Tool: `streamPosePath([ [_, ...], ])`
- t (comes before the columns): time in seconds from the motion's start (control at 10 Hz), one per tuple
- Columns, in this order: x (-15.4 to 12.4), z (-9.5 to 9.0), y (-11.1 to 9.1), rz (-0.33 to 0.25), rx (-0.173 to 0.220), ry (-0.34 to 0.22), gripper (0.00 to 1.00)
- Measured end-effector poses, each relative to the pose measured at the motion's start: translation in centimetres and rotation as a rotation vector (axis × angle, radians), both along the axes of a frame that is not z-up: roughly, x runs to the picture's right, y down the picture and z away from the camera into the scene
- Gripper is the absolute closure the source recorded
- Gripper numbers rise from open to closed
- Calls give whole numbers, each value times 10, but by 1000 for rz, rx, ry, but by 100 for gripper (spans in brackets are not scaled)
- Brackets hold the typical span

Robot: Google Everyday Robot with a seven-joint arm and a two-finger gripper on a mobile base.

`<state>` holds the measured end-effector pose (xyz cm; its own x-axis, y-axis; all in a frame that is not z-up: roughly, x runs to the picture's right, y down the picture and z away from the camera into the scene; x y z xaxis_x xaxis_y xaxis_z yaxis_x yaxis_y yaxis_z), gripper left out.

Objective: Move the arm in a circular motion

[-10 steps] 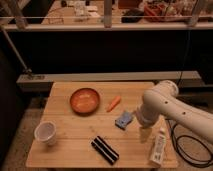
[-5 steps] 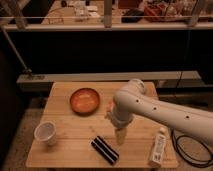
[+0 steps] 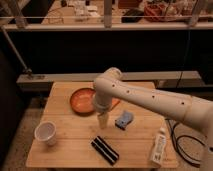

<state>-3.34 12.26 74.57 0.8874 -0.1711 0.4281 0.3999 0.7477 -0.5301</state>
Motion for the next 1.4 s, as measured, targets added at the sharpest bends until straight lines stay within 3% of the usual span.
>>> streamPosePath([
  [0.4,31,71,-70,45,20,91,20],
  [0.6,71,102,-97,92,17,161,20],
  [0.7,104,117,-106,126,8,212,20],
  [1.0,172,132,-106,199,-10,309,20],
  [1.4,274,114,-68,291,-36,445,20],
])
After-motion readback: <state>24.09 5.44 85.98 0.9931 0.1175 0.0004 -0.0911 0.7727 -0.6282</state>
